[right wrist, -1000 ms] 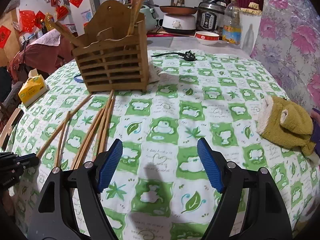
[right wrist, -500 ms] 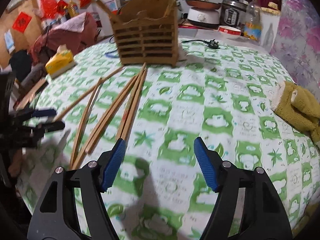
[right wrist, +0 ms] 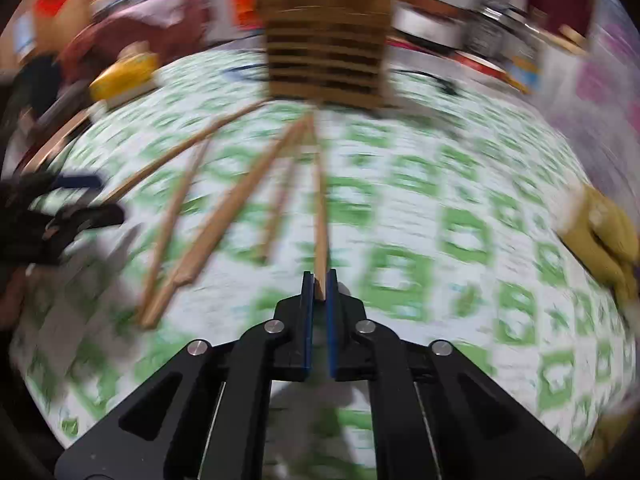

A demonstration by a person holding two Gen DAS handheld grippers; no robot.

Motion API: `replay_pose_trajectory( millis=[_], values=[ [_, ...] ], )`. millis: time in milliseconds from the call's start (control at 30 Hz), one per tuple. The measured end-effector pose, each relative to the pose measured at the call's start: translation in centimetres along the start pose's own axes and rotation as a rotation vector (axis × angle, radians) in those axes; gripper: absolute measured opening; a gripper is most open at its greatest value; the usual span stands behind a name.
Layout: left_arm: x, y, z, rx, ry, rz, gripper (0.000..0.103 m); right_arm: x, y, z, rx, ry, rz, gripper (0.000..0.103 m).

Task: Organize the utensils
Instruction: 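Close the left tool on a chopstick while the right tool grasps another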

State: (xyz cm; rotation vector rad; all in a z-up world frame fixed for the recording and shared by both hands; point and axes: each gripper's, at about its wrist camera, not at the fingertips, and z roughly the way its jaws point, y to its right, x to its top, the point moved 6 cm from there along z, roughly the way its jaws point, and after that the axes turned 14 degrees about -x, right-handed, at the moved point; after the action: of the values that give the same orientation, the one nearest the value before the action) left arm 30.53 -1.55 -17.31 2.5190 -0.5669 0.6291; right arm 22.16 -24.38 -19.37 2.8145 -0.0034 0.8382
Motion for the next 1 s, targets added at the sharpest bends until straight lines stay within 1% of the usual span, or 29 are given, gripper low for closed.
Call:
replay_pose_trajectory(
  millis=[33, 67, 100, 133, 167, 200, 267, 333, 367, 433, 467, 533, 700, 767, 800, 833, 867, 900, 933, 967, 1000],
  values=[
    [0.0, 0.0, 0.0, 0.000, 0.002, -0.002, 0.083, -0.1, 1.5, 0.4, 0.028, -0.016, 0.080, 0.007],
    [0.0, 0.0, -0.1, 0.001, 0.005, -0.006, 0.083, -0.1, 2.3, 0.7, 0.038, -0.030, 0.115, 0.007],
    [0.0, 0.0, -0.2, 0.003, 0.006, -0.008, 0.083, -0.4, 3.0, 1.2, 0.070, -0.054, 0.157, 0.007],
    [-0.1, 0.1, -0.2, 0.002, 0.006, -0.008, 0.083, -0.4, 3.3, 1.3, 0.094, -0.059, 0.175, 0.007],
    [-0.2, 0.2, -0.3, -0.001, 0.005, -0.004, 0.083, -0.4, 3.3, 1.3, 0.101, -0.060, 0.181, 0.007],
    [-0.3, 0.4, -0.4, -0.003, 0.004, 0.002, 0.083, -0.4, 3.2, 1.2, 0.095, -0.059, 0.174, 0.010],
    [-0.7, 1.0, -0.5, 0.004, 0.005, 0.034, 0.080, -0.4, 2.6, 1.0, 0.078, -0.051, 0.140, 0.013],
    [-0.9, 1.9, -0.3, 0.026, -0.003, 0.080, 0.073, -0.4, 2.4, 0.9, 0.070, -0.049, 0.129, 0.013],
    [-1.1, 2.3, -0.1, 0.036, -0.010, 0.100, 0.071, -0.4, 2.5, 1.0, 0.076, -0.050, 0.133, 0.013],
    [-1.3, 2.8, 0.1, 0.051, -0.021, 0.135, 0.061, -0.4, 2.7, 1.1, 0.092, -0.053, 0.147, 0.013],
    [-1.3, 2.9, 0.2, 0.050, -0.021, 0.140, 0.060, -0.4, 2.7, 1.1, 0.094, -0.054, 0.149, 0.013],
    [-1.3, 2.7, 0.1, 0.043, -0.016, 0.130, 0.057, -0.4, 2.7, 1.1, 0.092, -0.053, 0.147, 0.013],
    [-0.7, 1.2, -0.3, -0.022, 0.005, 0.038, 0.055, -0.4, 2.8, 1.1, 0.099, -0.055, 0.154, 0.013],
    [-0.6, 0.8, -0.4, -0.032, 0.016, 0.011, 0.050, -0.4, 2.8, 1.1, 0.102, -0.055, 0.157, 0.013],
    [-0.6, 0.7, -0.5, -0.030, 0.020, 0.003, 0.045, -0.4, 2.8, 1.2, 0.103, -0.056, 0.157, 0.013],
    [-0.5, 0.6, -0.5, -0.027, 0.022, -0.002, 0.038, -0.4, 2.8, 1.1, 0.104, -0.056, 0.157, 0.013],
    [-0.5, 0.5, -0.6, -0.023, 0.026, -0.010, 0.034, -0.4, 2.8, 1.2, 0.101, -0.057, 0.157, 0.011],
    [-0.5, 0.4, -0.6, -0.024, 0.027, -0.015, 0.021, -0.3, 2.8, 1.2, 0.097, -0.057, 0.157, 0.010],
    [-0.5, 0.3, -0.6, -0.023, 0.026, -0.017, 0.011, -0.3, 2.8, 1.2, 0.095, -0.057, 0.155, 0.009],
    [-0.6, 0.3, -0.6, -0.018, 0.026, -0.019, 0.008, -0.3, 2.8, 1.2, 0.093, -0.057, 0.153, 0.009],
    [-0.6, 0.4, -0.6, -0.017, 0.026, -0.016, 0.006, -0.3, 2.7, 1.3, 0.092, -0.056, 0.149, 0.008]
  ],
)
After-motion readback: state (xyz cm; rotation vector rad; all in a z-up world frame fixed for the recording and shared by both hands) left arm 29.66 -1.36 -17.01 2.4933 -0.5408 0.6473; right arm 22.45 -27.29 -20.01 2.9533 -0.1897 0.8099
